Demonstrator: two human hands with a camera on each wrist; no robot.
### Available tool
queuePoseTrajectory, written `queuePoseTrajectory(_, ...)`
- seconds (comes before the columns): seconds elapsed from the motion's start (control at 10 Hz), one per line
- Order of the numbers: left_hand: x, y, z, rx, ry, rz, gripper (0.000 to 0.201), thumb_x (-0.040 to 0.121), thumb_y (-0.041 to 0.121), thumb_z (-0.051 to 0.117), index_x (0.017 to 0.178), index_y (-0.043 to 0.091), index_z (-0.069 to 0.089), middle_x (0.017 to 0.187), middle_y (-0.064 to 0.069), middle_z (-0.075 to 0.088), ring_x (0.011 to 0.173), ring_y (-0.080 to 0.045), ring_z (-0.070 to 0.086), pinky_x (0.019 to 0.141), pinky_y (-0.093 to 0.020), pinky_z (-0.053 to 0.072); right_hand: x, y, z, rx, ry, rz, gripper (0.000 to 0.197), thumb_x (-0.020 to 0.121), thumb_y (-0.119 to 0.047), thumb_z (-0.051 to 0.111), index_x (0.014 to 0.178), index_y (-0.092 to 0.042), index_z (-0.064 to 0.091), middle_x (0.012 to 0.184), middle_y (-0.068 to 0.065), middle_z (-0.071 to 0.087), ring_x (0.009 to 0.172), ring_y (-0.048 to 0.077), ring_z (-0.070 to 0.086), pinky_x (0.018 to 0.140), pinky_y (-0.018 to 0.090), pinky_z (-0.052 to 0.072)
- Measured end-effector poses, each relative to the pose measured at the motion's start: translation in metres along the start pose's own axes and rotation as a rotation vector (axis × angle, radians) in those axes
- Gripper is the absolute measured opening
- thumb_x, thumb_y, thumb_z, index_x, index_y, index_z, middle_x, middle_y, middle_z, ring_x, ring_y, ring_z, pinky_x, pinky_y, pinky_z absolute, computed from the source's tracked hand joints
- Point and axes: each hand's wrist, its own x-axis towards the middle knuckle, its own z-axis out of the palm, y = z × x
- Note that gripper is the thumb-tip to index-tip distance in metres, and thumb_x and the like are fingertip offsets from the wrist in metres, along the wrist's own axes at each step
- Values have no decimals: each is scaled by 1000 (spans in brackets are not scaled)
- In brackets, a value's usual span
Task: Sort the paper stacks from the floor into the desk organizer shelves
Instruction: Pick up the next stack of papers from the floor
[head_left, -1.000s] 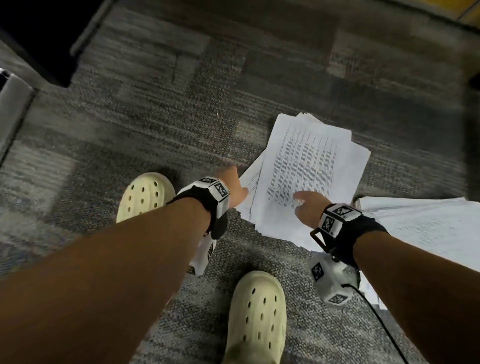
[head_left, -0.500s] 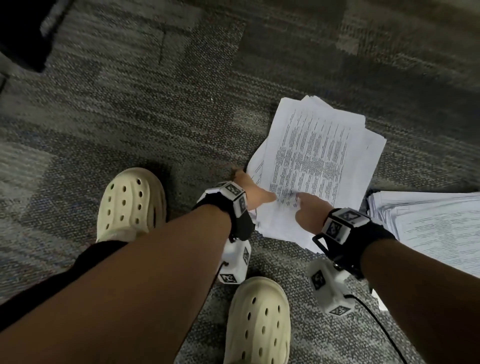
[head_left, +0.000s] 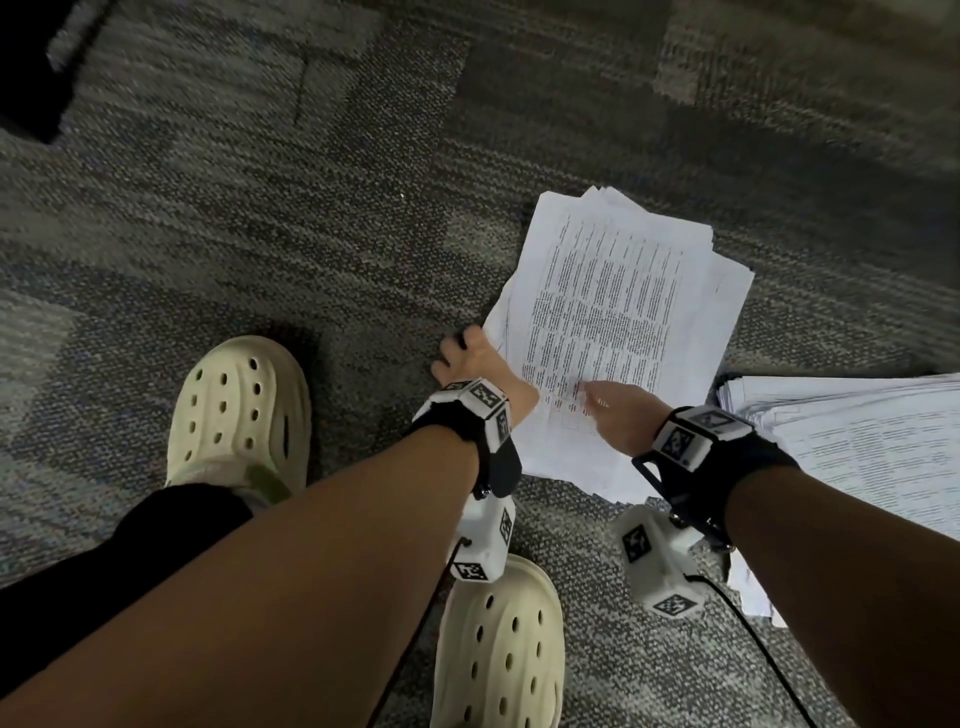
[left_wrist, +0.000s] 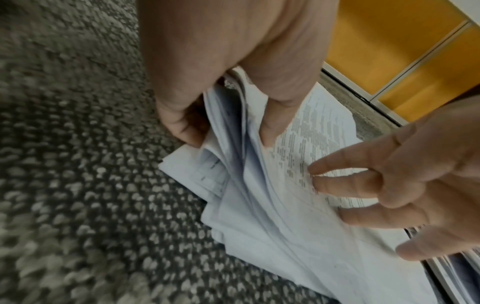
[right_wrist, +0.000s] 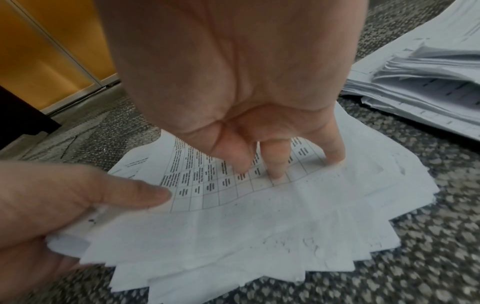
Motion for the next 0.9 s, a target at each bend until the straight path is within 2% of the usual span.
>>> queuePoseTrajectory(0.1,5,-1,-6,-48,-31,-25,81,71,26,78,137,13,33,140,-12,37,127,-34,44,104,-46,43,-1,-3,-6,-6,-12,-1,42,103,-12,30,144,-11,38,141,12,49,121,27,52,96,29,39)
queuePoseTrajectory(0.2,5,1,-10,-63,-14,9,66,70,25,80,126,8,49,127,-11,58,115,-30,58,97,-41,50,-1,-3,-9,16,-19,-32,42,103,-10,28,145,-11,36,129,12,56,101,25,58,81,25,44)
queuePoseTrajectory(0.3,5,4,-14,-64,-103,19,65,66,30,82,118,2,54,112,-10,64,103,-30,63,89,-38,53,0,1,-7,32,-3,-45,40,104,-16,30,142,-14,41,111,12,58,83,18,51,62,20,41)
queuePoseTrajectory(0.4,11,1,-7,-124,-227,3,87,37,48,80,115,13,62,112,-1,68,97,-24,67,88,-39,55,2,4,-5,5,-5,-40,40,103,-15,32,142,-15,41,136,13,53,94,21,56,77,24,41)
queuePoseTrajectory(0.5,23,-3,8,-186,-236,14,98,35,49,77,125,16,55,124,0,62,109,-24,61,95,-42,51,-1,3,-6,-20,-8,-33,41,103,-15,33,143,-15,40,144,8,45,123,23,51,95,25,38)
queuePoseTrajectory(0.6,-6,12,-2,-245,-214,32,83,59,32,79,132,17,44,125,-1,59,110,-24,58,98,-41,49,-2,3,-10,-20,-15,-50,39,103,-17,33,140,-10,43,123,4,54,92,9,53,83,19,41)
queuePoseTrajectory(0.7,-13,17,5,-316,-150,44,70,74,16,73,134,15,37,119,-8,59,103,-27,61,91,-39,52,-1,3,-11,-11,0,-48,39,104,-19,34,140,-12,44,127,6,54,107,17,53,83,19,36)
queuePoseTrajectory(0.8,-16,26,3,-389,-182,-22,38,88,9,62,119,12,40,113,-3,52,90,-19,54,74,-22,49,-4,3,-10,-9,-7,-26,38,104,-18,33,141,-13,43,139,11,50,122,25,51,79,17,34)
queuePoseTrajectory(0.9,0,15,3,-362,-195,-31,24,85,14,66,76,16,45,89,-5,54,77,-20,53,70,-20,51,-3,4,-10,-8,-11,-27,37,104,-20,33,137,-9,47,133,15,54,120,28,52,87,24,37)
